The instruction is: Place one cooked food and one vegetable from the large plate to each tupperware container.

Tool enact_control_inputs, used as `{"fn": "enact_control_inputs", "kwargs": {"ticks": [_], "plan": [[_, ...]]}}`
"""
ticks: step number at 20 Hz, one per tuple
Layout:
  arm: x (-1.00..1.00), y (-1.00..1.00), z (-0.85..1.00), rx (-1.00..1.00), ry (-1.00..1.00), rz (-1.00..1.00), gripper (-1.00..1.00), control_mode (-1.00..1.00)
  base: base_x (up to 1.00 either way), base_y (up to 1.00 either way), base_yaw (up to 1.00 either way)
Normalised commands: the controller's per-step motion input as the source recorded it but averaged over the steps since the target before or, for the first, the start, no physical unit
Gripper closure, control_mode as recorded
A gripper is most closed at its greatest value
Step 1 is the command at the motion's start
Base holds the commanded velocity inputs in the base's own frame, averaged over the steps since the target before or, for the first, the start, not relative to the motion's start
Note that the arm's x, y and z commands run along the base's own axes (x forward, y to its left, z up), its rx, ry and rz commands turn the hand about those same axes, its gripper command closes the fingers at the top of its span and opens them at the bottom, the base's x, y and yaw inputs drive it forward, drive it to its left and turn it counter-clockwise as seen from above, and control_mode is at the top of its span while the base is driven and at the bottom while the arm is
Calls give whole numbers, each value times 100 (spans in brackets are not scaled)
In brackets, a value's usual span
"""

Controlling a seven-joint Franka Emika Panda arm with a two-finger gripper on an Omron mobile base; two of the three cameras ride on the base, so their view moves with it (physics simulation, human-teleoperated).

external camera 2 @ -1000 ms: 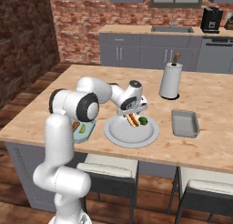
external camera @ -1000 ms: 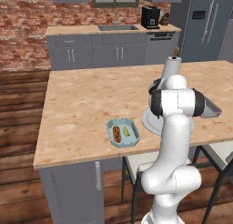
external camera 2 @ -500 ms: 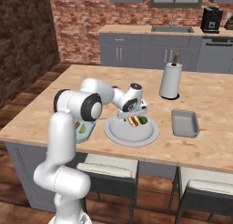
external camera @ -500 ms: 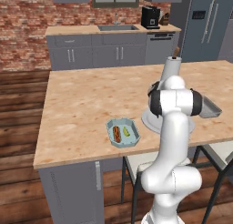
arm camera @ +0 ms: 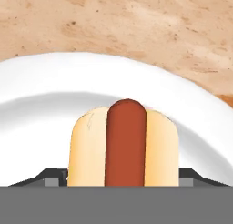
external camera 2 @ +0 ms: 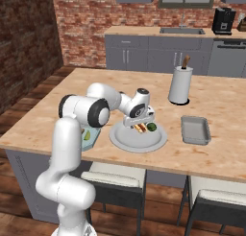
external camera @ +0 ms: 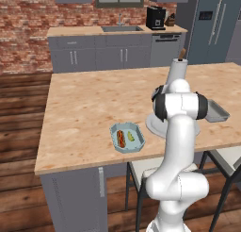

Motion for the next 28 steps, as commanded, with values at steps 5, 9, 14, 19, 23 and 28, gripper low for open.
{"fn": "enact_control_inputs", "kwargs": {"ticks": [5, 9, 14, 19, 23, 28], "plan": [[-46, 6, 0, 0, 0, 1, 100, -100, 0, 0, 0], [-65, 4, 11, 0, 0, 0, 100, -100, 0, 0, 0], [-75, 8, 59, -8, 0, 0, 100, -100, 0, 0, 0], [-66, 44, 86, -15, -5, -6, 100, -100, 0, 0, 0], [-50, 75, 59, 4, -13, -20, 100, -100, 0, 0, 0], [-41, 72, 36, 16, -14, -23, 100, -100, 0, 0, 0]]}}
